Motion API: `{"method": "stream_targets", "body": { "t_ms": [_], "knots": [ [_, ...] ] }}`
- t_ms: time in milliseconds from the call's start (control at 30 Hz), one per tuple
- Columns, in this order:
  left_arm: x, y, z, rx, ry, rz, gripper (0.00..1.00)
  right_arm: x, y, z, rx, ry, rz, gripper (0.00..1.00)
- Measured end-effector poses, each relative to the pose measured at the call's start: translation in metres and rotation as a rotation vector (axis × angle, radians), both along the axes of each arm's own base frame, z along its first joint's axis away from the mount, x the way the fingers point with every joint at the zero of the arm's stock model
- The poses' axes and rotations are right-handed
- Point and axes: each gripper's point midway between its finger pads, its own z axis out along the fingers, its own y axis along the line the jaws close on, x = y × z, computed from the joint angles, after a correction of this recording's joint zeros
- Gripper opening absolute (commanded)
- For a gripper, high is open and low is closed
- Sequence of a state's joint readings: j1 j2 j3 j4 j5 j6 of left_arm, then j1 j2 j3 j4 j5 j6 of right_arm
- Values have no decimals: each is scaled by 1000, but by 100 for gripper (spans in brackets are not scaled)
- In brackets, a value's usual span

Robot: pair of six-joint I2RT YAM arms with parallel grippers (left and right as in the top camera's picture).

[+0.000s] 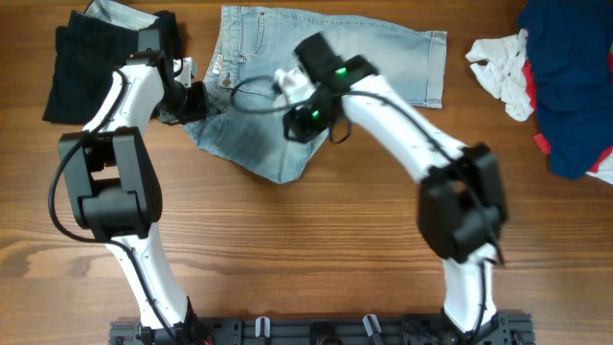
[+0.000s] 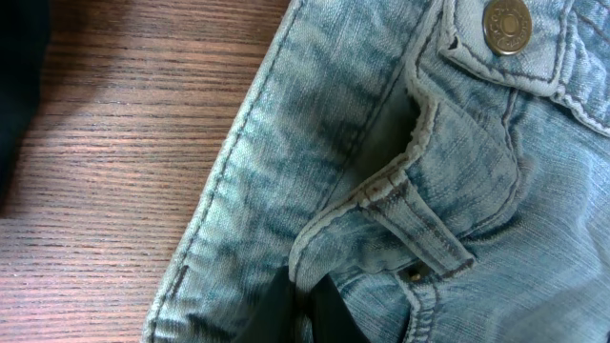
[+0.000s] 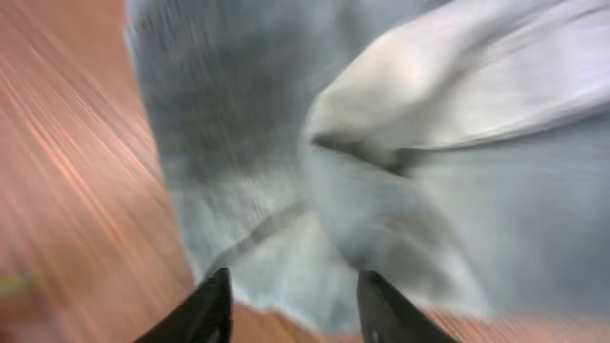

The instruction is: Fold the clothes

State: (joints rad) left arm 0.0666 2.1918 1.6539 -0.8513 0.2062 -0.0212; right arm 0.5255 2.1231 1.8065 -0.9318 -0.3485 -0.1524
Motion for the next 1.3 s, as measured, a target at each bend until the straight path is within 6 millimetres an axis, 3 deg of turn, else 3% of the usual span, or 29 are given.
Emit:
{"method": "stream_targets", "body": {
  "t_ms": [167,233,300,400,533,600,700,933,1100,1300],
  "knots": [
    [1,0,0,0,-4,0,4,33,-42,69,112,-82,-184,61],
    [2,0,0,1,-8,0,4,40,-50,77,152,-63,-245,62],
    [2,0,0,0,-10,0,4,44,-53,69,208,23,-302,62],
    [3,0,1,1,-13,0,4,42,-33,41,279,165,-313,60],
    [3,0,1,0,-13,0,4,24,0,-27,301,424,-346,61],
    [2,0,0,1,-10,0,4,14,7,-46,276,497,-378,63],
    [1,0,0,0,-6,0,4,9,11,-50,254,538,-430,64],
    [2,0,0,0,-6,0,4,24,12,-59,288,529,-529,62],
    [2,0,0,0,-6,0,4,21,14,-77,303,552,-582,49],
    [2,0,0,0,-7,0,4,20,21,-80,317,551,-599,24]
  ]
}}
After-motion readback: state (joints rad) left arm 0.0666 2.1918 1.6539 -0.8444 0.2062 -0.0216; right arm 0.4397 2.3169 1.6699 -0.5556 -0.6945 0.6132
